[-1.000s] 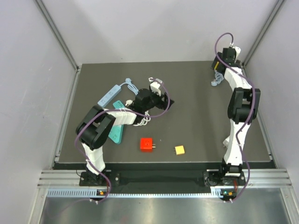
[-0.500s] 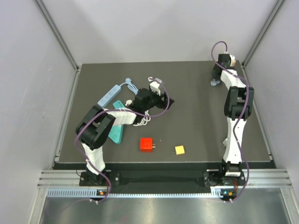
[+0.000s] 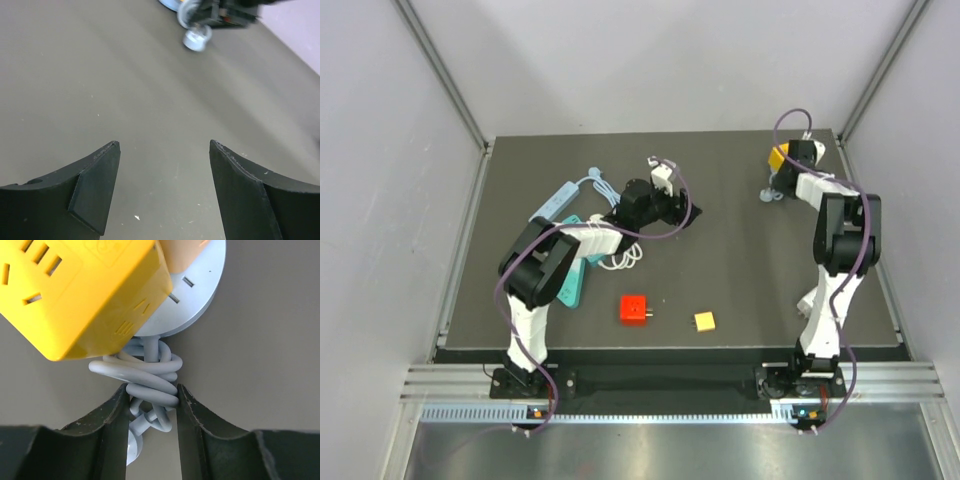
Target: Pull the plug off the socket
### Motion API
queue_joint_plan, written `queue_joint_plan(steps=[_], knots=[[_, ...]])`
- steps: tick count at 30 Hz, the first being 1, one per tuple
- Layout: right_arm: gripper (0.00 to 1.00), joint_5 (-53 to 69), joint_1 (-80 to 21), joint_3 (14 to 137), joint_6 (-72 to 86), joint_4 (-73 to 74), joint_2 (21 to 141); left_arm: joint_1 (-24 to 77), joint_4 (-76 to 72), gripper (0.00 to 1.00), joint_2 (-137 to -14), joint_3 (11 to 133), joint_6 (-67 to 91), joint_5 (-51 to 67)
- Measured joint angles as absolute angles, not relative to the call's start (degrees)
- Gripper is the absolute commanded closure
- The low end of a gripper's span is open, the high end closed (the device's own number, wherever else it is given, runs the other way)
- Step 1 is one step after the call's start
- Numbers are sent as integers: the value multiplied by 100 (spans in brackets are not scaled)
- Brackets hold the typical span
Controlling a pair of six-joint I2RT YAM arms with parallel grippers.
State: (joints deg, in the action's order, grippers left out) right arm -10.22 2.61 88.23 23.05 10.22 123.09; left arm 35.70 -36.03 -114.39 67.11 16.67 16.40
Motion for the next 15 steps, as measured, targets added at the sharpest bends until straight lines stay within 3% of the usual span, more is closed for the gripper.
queue_joint_plan(steps=[11, 14, 15], knots=[[81, -974, -891, 5695, 3826, -508, 10475, 3573, -3529, 25, -11767, 6851, 2034, 1579], [72, -1129, -1393, 5089, 4392, -1050, 10195, 3573, -3557, 24, -11817, 6858, 2115, 1581], [64, -1184, -1566, 4978, 4552, -1188, 10158, 3573, -3562, 24, -11832, 6858, 2123, 1579]])
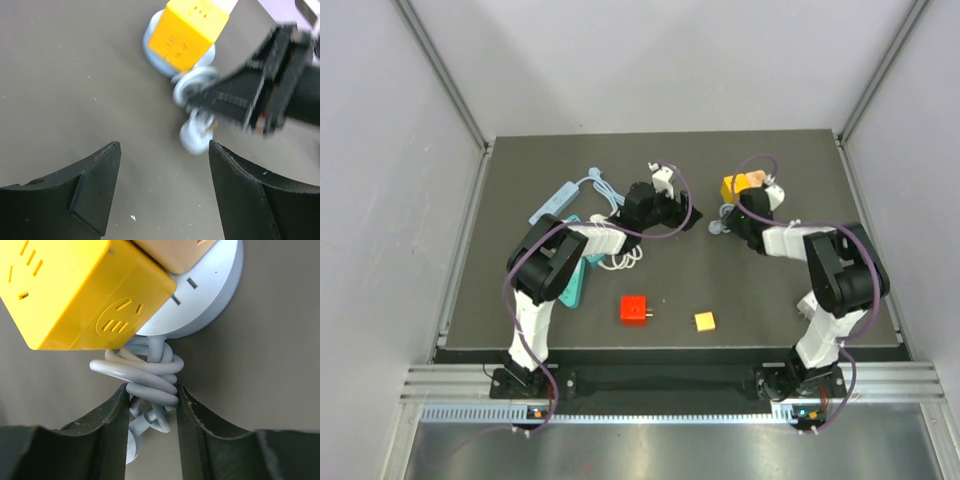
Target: Pull the plug off the socket
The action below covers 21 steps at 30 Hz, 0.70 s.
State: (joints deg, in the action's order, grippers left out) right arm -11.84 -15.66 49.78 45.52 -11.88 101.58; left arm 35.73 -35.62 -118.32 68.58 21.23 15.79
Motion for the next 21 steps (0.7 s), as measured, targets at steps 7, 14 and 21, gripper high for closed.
queue_joint_plan(steps=[7, 14, 21], knots=[[13, -1269, -2427, 4648, 4882, -1719, 9981, 3568, -3531, 17, -11865, 6858, 1962, 1664], [0, -1428, -2399, 4309, 4309, -1341, 9251, 3450, -3420, 12, -11810, 6923, 1846, 2062], [0, -1317, -1605, 4346, 3610, -1415, 8468, 3391, -2836, 9, -12016, 8202, 2318, 2427]])
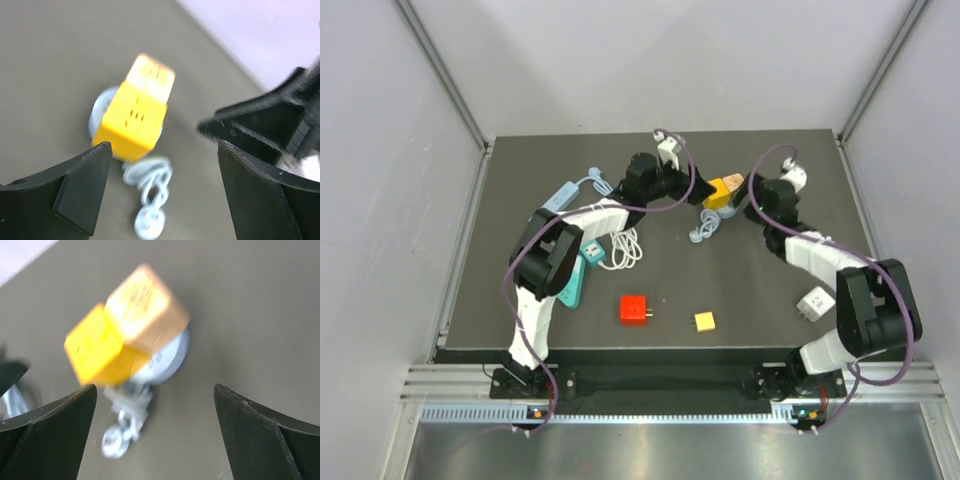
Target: Pull the plug off the socket
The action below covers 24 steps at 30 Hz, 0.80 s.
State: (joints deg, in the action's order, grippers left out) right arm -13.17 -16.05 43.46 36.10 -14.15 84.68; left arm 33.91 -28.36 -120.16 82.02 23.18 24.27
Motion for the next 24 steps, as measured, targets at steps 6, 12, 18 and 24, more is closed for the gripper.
queue_joint_plan(steps=[6, 12, 18, 24], knots=[[0, -738, -705, 5586, 3258, -1531, 9170, 3293, -2823, 8, -12617, 9142, 2974, 2519], [0, 113, -272, 5911, 3214, -2274, 9701, 3260, -2838, 8, -13104, 9266, 3336, 2510], [0, 1041, 154, 5358, 3511, -3242, 10420, 3247, -2827, 9, -13480, 9275, 3544, 2539], [0, 1682, 294, 5365, 3876, -3699, 10965, 3218, -2926, 12, -13605, 9325, 3887, 2679]])
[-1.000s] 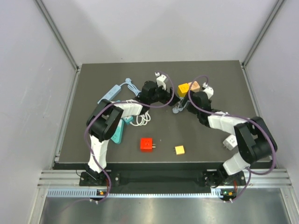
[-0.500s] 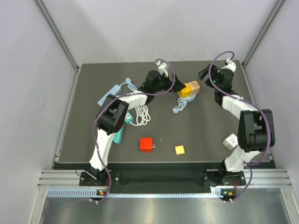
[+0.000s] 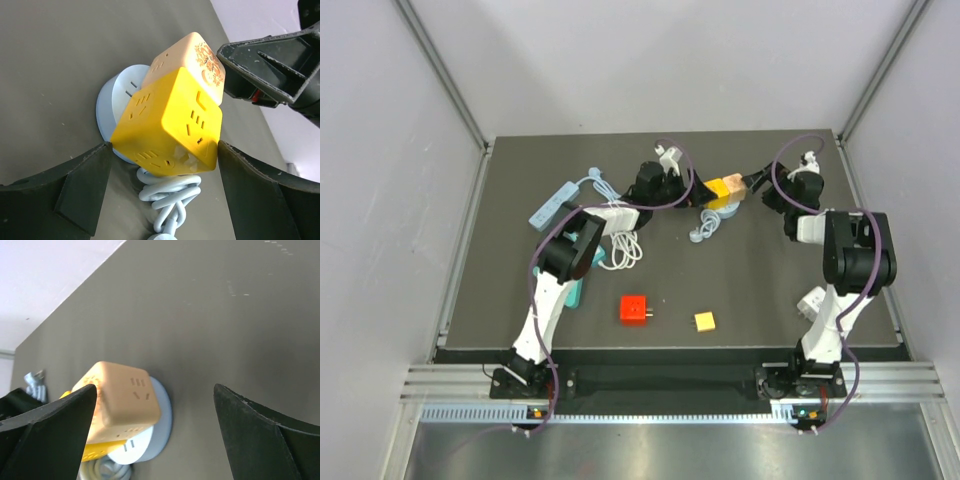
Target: Pull the plug off the socket
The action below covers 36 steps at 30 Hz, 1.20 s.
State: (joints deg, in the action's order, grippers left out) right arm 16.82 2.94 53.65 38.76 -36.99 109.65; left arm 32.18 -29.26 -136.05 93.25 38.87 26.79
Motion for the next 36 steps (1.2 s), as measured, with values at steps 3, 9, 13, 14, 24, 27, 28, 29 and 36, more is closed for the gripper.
queue_joint_plan(steps=[3, 9, 13, 14, 24, 27, 28, 29, 36], knots=[[0, 1857, 285, 5365, 3927, -3820, 10989, 3186, -3142, 13, -13747, 9378, 4165, 2816], [3, 2143, 281, 5371, 4198, -4128, 11257, 3087, -3424, 20, -13996, 9542, 4657, 3063], [6, 2257, 290, 5380, 4383, -4340, 11382, 3065, -3428, 25, -14068, 9657, 4797, 3105], [7, 2281, 290, 5382, 4414, -4372, 11404, 3061, -3430, 28, -14099, 9699, 4831, 3116], [14, 2622, 279, 5411, 4873, -4788, 11625, 3048, -3304, 25, -14167, 9907, 4834, 3225], [17, 2670, 270, 5402, 4971, -4838, 11651, 3055, -3208, 22, -14180, 9950, 4770, 3212], [21, 2685, 263, 5400, 5000, -4856, 11653, 3059, -3162, 22, -14199, 9988, 4746, 3216], [22, 2705, 261, 5398, 5022, -4869, 11655, 3070, -3133, 21, -14215, 10022, 4740, 3221], [41, 2714, 270, 5323, 5304, -5260, 11784, 3089, -2849, 28, -14346, 10363, 4672, 3271]])
